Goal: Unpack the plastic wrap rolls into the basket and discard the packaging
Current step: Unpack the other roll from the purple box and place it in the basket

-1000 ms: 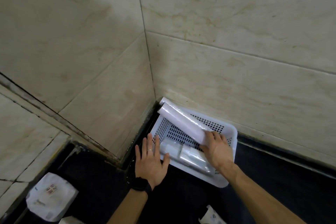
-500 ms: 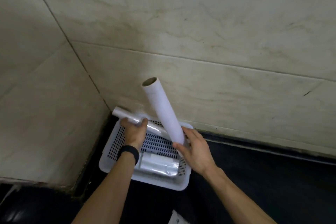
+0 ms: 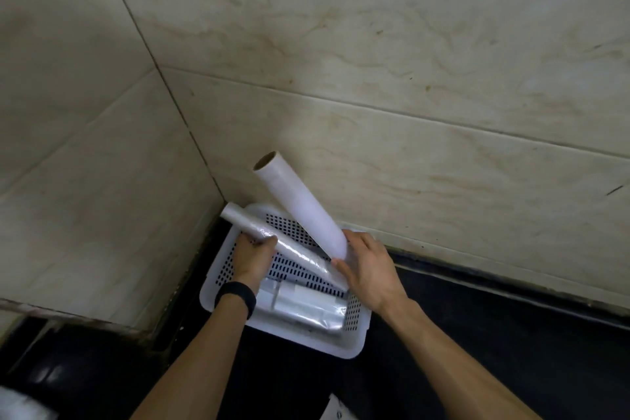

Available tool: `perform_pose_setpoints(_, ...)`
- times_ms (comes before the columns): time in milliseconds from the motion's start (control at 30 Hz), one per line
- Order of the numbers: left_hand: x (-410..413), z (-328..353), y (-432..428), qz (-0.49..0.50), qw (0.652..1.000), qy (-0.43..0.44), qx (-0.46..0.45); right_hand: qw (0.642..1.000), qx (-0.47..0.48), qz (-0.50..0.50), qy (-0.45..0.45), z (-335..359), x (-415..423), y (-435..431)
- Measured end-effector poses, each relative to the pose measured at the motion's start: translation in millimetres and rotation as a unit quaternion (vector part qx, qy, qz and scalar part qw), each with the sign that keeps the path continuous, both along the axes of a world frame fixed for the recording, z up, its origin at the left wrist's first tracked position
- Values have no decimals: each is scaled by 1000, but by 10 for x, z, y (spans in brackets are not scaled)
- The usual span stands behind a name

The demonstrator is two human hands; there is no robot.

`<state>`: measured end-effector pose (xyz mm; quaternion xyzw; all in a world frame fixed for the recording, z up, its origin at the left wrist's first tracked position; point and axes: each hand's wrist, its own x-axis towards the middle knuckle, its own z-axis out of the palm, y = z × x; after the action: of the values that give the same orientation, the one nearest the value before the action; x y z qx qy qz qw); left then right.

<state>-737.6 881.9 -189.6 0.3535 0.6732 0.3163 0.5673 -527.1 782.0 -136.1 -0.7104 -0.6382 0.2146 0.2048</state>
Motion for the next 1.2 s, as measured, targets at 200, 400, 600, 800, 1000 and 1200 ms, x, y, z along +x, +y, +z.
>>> perform_pose_setpoints(200, -27, 74, -222, 61, 995, -83, -8, 989, -84, 63, -102, -258, -104, 410)
perform_pose_setpoints(400, 1, 39, -246, 103, 985, -135, -17, 984, -78, 79, -140, -397, -224, 469)
perform_pose_setpoints(600, 27, 35, -214, 144, 974, -176, -22, 989, 3, -125, -83, -436, -145, 11)
perform_pose_setpoints(800, 94, 6, -164, 164, 972, -165, -33, 948, -175, -242, 113, -608, 4, -380)
perform_pose_setpoints(1000, 125, 87, -196, 131, 982, -136, -20, 932, -221, -286, 20, -538, -128, -240)
perform_pose_setpoints(1200, -123, 82, -199, -162, 979, 120, 18, 940, -205, -272, 26, -497, -140, -283)
